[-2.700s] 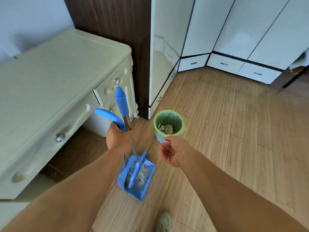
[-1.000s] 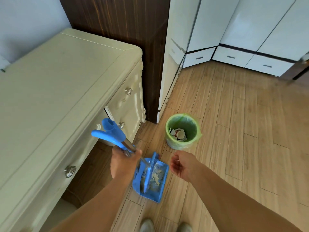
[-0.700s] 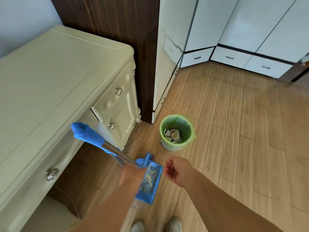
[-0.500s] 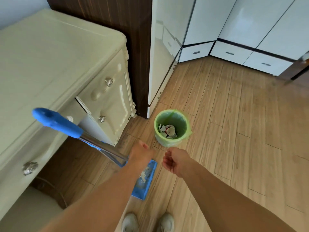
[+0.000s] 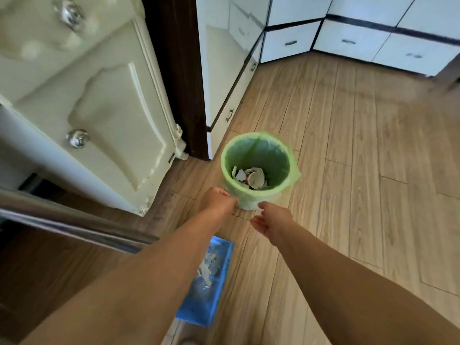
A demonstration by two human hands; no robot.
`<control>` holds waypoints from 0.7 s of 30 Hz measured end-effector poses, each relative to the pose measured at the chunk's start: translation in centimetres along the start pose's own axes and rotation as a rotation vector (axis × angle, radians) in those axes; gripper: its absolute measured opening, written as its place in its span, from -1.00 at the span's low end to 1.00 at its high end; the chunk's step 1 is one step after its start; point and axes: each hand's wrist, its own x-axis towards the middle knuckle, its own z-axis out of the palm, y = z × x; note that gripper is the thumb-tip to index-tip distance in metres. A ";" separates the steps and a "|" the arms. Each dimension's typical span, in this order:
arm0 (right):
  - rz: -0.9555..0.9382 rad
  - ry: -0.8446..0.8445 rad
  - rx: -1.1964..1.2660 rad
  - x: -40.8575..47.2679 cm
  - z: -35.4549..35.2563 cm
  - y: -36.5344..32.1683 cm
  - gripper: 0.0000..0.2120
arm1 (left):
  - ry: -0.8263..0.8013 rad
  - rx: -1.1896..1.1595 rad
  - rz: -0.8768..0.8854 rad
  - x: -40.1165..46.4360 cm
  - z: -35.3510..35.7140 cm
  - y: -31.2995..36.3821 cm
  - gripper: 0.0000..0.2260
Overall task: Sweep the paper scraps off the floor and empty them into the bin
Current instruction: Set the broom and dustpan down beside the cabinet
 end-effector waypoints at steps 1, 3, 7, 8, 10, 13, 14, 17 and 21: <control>-0.012 0.024 0.023 1.8 -0.1 0.1 -0.81 | -0.004 -0.008 -0.017 1.3 0.6 -0.6 -0.84; -0.053 0.068 0.069 5.7 -0.1 0.1 -0.68 | -0.014 -0.056 -0.025 4.1 2.0 -1.5 -0.89; -0.115 0.138 0.119 11.9 0.4 0.4 -0.70 | 0.010 -0.136 -0.021 9.2 4.1 -2.9 -0.80; -0.123 0.149 0.121 13.1 0.5 0.6 -0.68 | 0.021 -0.177 -0.028 10.2 4.6 -3.1 -0.79; -0.129 0.150 0.148 14.9 1.1 0.9 -0.60 | 0.019 -0.238 -0.046 11.9 5.2 -3.4 -0.75; -0.134 0.097 0.240 16.3 2.0 0.9 -0.62 | -0.005 -0.314 -0.072 13.1 5.9 -3.6 -0.75; -0.129 0.074 0.291 16.2 2.3 0.8 -0.65 | -0.010 -0.344 -0.082 13.3 5.9 -3.5 -0.77; -0.120 0.046 0.375 15.7 3.1 0.5 -0.69 | -0.007 -0.463 -0.126 13.2 5.4 -3.4 -0.78; -0.122 0.037 0.351 14.0 5.0 1.3 -0.84 | 0.105 -0.574 -0.170 13.2 3.9 -4.2 -0.67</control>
